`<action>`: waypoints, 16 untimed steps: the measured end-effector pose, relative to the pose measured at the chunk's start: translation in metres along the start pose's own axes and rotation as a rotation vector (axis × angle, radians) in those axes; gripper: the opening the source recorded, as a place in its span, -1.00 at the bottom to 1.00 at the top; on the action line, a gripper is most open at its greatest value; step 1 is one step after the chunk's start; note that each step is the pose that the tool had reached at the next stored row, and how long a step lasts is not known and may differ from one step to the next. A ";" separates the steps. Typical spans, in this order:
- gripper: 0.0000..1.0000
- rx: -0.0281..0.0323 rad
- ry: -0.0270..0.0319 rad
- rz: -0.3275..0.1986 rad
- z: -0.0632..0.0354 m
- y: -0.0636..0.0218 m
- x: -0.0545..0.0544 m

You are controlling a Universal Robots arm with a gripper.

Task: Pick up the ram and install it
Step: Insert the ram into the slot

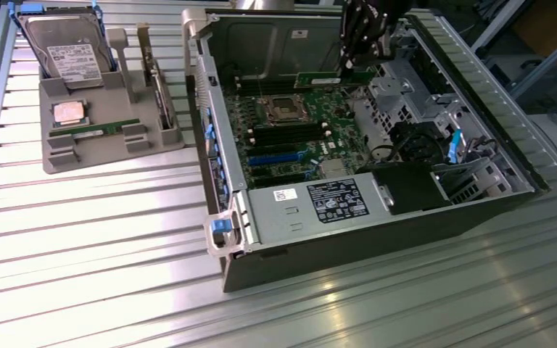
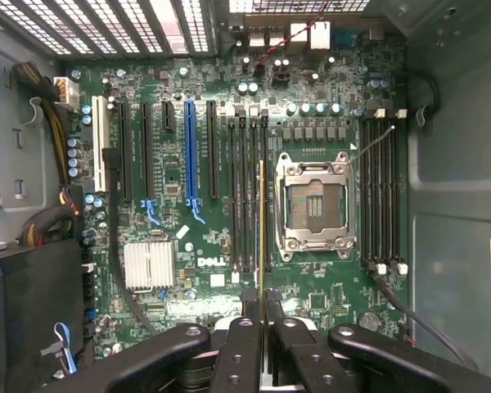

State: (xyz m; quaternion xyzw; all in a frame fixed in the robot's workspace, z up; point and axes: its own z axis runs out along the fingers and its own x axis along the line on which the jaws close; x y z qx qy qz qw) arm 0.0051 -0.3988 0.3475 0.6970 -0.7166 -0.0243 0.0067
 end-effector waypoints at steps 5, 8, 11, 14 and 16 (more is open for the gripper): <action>-0.75 0.0000 0.0000 0.000 0.0023 -0.0001 0.000; -0.75 0.0000 0.0000 0.000 0.0035 -0.0002 0.000; -0.75 0.0000 -0.0001 0.000 0.0050 -0.0003 0.001; -0.75 0.0000 0.0000 0.000 0.0063 -0.0003 0.001; -0.75 0.0000 0.0000 0.000 0.0073 -0.0004 0.001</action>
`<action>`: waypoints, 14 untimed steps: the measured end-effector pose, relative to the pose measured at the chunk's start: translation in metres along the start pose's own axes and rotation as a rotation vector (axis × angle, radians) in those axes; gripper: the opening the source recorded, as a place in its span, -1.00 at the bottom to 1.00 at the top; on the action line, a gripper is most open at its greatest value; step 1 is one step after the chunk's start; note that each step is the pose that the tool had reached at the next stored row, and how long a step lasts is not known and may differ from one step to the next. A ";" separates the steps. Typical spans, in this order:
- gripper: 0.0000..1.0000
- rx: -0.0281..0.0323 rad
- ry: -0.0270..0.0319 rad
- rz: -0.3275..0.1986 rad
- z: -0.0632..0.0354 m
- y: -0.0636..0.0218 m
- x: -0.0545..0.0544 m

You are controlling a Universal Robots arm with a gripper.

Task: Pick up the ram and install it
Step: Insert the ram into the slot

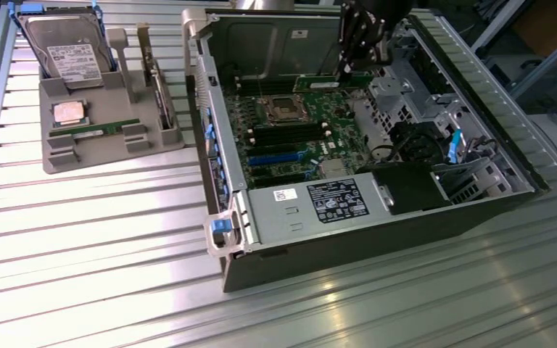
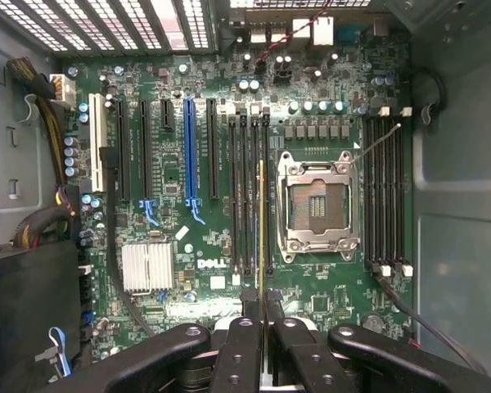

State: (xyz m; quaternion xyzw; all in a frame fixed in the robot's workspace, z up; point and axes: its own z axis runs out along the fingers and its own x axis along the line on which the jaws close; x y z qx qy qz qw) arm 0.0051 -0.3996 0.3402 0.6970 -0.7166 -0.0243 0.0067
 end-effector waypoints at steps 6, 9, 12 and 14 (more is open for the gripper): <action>-0.75 0.0000 0.0000 0.000 0.0023 -0.0001 0.000; -0.75 0.0000 0.0000 0.000 0.0037 -0.0002 0.000; -0.75 0.0000 0.0000 0.000 0.0049 -0.0002 0.001; -0.75 0.0000 0.0001 0.000 0.0053 -0.0002 0.001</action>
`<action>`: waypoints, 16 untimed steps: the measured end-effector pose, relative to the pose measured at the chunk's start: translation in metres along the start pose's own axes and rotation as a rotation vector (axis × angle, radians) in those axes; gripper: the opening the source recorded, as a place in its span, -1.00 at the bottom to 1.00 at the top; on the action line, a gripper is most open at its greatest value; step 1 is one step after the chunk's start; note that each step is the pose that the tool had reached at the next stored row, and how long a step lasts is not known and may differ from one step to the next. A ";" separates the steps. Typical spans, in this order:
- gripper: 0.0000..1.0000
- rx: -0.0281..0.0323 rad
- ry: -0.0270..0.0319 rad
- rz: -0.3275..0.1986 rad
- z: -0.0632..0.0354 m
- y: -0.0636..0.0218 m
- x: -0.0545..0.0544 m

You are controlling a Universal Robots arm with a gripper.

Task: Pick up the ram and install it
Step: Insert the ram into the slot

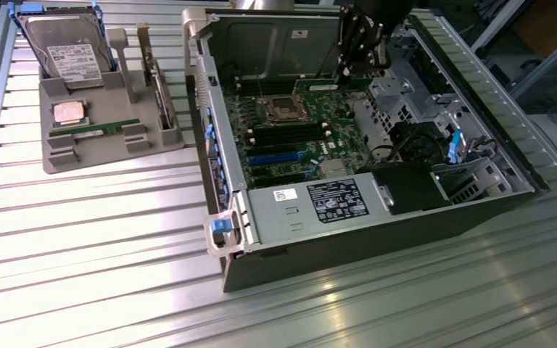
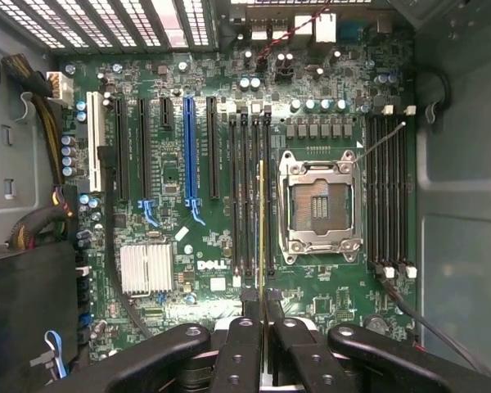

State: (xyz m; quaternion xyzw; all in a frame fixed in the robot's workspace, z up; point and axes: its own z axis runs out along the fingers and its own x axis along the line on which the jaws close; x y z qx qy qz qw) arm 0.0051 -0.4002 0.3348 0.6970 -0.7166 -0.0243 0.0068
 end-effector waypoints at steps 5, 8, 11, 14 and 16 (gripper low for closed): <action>-0.75 0.0000 -0.0001 0.000 0.0026 -0.0001 0.001; -0.75 0.0001 -0.0001 0.000 0.0039 -0.0002 0.001; -0.75 0.0000 -0.0001 0.000 0.0048 -0.0002 0.001; -0.75 0.0001 -0.0001 0.000 0.0062 -0.0003 0.001; -0.75 0.0000 -0.0001 0.000 0.0069 -0.0003 0.001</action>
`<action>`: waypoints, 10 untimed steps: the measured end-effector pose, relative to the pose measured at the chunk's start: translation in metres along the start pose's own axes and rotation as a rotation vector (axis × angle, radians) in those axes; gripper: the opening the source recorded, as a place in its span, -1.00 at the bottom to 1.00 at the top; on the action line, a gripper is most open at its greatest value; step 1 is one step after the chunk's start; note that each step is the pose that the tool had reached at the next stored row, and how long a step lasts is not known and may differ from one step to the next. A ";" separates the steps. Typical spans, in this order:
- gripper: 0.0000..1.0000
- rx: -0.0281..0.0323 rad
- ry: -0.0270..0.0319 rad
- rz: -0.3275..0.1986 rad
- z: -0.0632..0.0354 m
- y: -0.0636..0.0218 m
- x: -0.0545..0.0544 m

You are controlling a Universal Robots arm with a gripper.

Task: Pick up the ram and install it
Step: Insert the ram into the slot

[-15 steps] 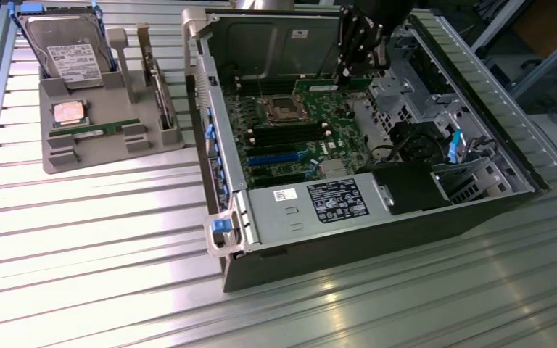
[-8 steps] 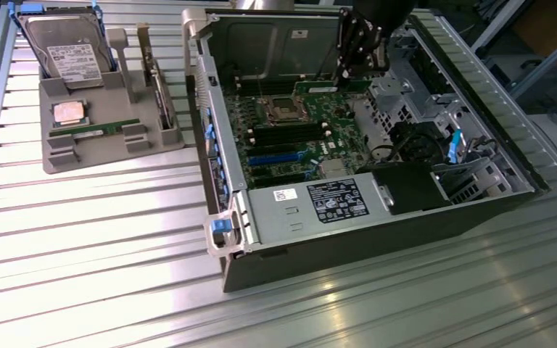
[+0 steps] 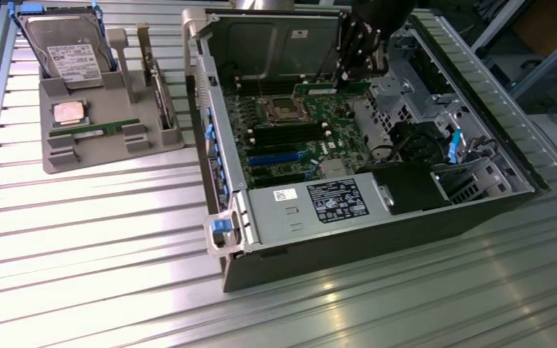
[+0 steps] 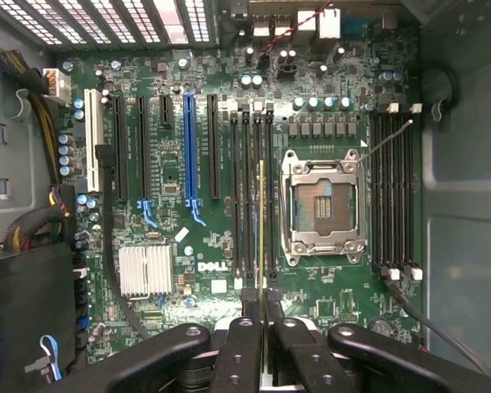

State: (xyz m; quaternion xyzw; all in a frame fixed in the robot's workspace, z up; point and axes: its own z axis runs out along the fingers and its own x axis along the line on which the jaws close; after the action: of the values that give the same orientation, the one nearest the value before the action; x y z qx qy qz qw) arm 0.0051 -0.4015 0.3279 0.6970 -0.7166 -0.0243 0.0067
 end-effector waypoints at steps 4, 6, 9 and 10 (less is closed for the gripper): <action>-0.75 0.0000 0.0000 0.000 0.0016 -0.0001 0.000; -0.75 0.0000 0.0000 0.000 0.0021 -0.0001 0.001; -0.75 0.0000 0.0000 0.000 0.0029 -0.0001 0.001; -0.75 0.0000 0.0000 0.000 0.0032 -0.0002 0.001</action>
State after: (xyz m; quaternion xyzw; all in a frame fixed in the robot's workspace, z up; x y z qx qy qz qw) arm 0.0051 -0.4024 0.3247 0.6970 -0.7166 -0.0243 0.0067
